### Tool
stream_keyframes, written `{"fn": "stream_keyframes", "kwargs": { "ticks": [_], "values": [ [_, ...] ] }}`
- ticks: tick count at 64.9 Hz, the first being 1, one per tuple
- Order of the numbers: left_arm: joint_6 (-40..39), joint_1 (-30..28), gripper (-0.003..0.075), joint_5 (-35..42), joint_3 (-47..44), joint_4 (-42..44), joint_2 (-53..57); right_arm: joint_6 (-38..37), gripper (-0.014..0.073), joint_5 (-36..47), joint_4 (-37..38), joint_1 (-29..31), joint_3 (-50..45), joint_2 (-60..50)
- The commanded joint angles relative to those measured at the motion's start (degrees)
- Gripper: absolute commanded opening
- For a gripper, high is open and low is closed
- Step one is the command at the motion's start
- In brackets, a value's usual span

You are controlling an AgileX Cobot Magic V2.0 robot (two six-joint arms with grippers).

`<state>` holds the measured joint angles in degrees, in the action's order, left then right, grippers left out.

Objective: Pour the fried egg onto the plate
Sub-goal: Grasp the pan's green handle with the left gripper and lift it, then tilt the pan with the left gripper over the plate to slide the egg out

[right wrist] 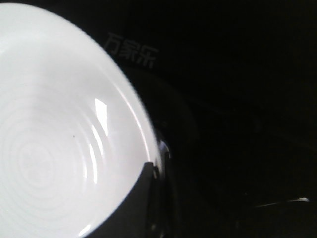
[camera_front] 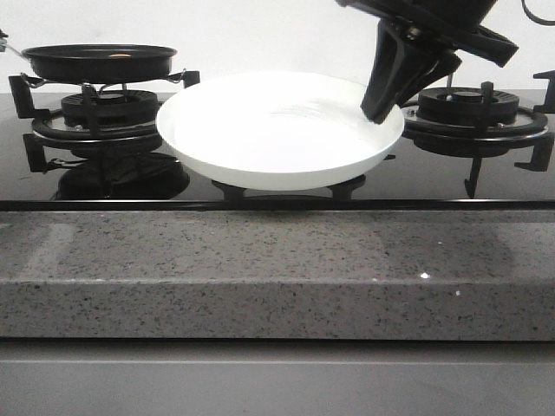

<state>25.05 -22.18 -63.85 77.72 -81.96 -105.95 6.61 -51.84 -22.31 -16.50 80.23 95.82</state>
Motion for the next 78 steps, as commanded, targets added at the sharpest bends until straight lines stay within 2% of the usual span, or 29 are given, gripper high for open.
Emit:
{"fn": "stream_keyframes", "kwargs": {
  "ticks": [1,15,30,41,57,67,78],
  "values": [
    [1.59,0.13,-0.0019,-3.93,2.1,-6.14,2.79,0.51,-0.0069,1.83,-1.06,0.03,1.29,-2.21],
    [6.5,0.36,-0.0019,-5.25,2.1,-7.13,6.83,0.51,-0.0069,1.83,-1.06,0.03,1.29,-2.21],
    [8.91,3.15,-0.0019,-4.85,2.1,-1.7,13.83,0.51,-0.0069,1.83,-1.06,0.03,1.29,-2.21],
    [11.04,8.29,-0.0019,-1.67,2.1,1.54,18.34,0.51,-0.0069,1.83,-1.06,0.03,1.29,-2.21],
    [16.52,15.84,-0.0019,7.66,2.1,5.83,24.98,0.51,-0.0069,1.83,-1.06,0.03,1.29,-2.21],
    [21.73,20.89,-0.0019,11.19,2.1,11.9,28.82,0.51,-0.0069,1.83,-1.06,0.03,1.29,-2.21],
    [31.15,26.58,-0.0019,11.81,2.1,14.95,31.79,0.51,-0.0069,1.83,-1.06,0.03,1.29,-2.21]
  ]
}}
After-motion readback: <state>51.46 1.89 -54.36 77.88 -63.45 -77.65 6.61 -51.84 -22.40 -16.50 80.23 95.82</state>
